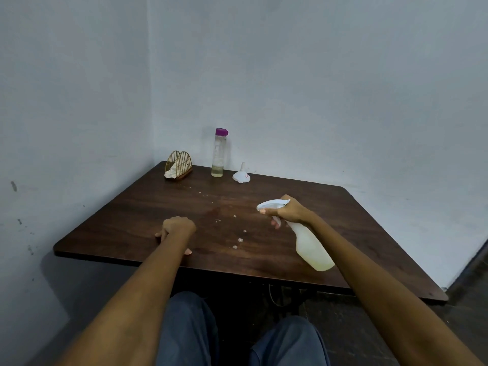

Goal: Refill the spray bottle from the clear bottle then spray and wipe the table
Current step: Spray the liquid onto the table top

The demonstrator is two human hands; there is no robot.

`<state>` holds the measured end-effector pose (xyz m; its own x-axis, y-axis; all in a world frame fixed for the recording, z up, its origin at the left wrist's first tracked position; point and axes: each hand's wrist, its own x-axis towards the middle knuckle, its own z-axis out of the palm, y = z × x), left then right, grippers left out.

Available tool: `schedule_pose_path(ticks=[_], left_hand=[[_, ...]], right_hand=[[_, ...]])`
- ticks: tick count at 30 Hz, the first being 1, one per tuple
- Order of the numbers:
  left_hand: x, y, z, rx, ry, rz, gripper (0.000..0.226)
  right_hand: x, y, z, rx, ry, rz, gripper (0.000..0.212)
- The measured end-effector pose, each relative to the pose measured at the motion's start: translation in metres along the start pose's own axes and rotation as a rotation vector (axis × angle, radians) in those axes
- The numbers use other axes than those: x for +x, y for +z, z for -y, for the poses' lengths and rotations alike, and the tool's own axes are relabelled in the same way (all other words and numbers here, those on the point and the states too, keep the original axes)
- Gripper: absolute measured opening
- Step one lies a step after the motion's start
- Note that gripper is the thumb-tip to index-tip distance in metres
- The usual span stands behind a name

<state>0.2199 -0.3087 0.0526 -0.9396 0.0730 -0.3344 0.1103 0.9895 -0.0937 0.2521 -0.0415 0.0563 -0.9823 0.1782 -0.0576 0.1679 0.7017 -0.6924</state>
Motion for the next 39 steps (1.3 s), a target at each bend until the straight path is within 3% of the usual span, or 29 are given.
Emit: schedule_pose_path(ticks=[3,8,13,18,20,23,28,32,34,39], left_hand=[[0.0,0.0,-0.001,0.014,0.001,0.002,0.062],[0.0,0.0,-0.001,0.014,0.0,-0.002,0.059],[0.0,0.0,0.001,-0.021,0.003,-0.011,0.06],[0.0,0.0,0.002,-0.013,0.009,-0.015,0.064],[0.0,0.0,0.002,-0.013,0.015,-0.021,0.058],[0.0,0.0,0.003,-0.008,0.018,-0.027,0.054],[0.001,0.0,0.003,-0.007,0.026,-0.039,0.05],[0.001,0.001,0.003,0.008,0.023,-0.029,0.053],[0.0,0.001,0.003,0.018,0.02,-0.02,0.055],[0.001,0.0,0.002,0.02,0.024,-0.025,0.055]], right_hand=[[-0.003,-0.005,0.005,0.02,-0.052,0.142,0.032],[-0.002,0.0,0.019,0.033,-0.076,0.209,0.026],[0.01,0.018,0.023,0.017,0.064,-0.04,0.036],[0.012,0.02,0.03,0.071,0.038,0.116,0.004],[0.012,0.023,0.029,0.059,0.043,0.063,0.002],[0.013,0.028,0.027,0.036,0.088,-0.023,0.011],[0.01,0.026,0.033,0.069,0.058,0.193,0.009],[0.014,0.034,0.028,-0.019,0.095,0.011,0.033],[0.015,0.034,0.026,-0.047,0.119,-0.014,0.031],[0.011,0.024,0.025,-0.012,0.064,0.156,0.024]])
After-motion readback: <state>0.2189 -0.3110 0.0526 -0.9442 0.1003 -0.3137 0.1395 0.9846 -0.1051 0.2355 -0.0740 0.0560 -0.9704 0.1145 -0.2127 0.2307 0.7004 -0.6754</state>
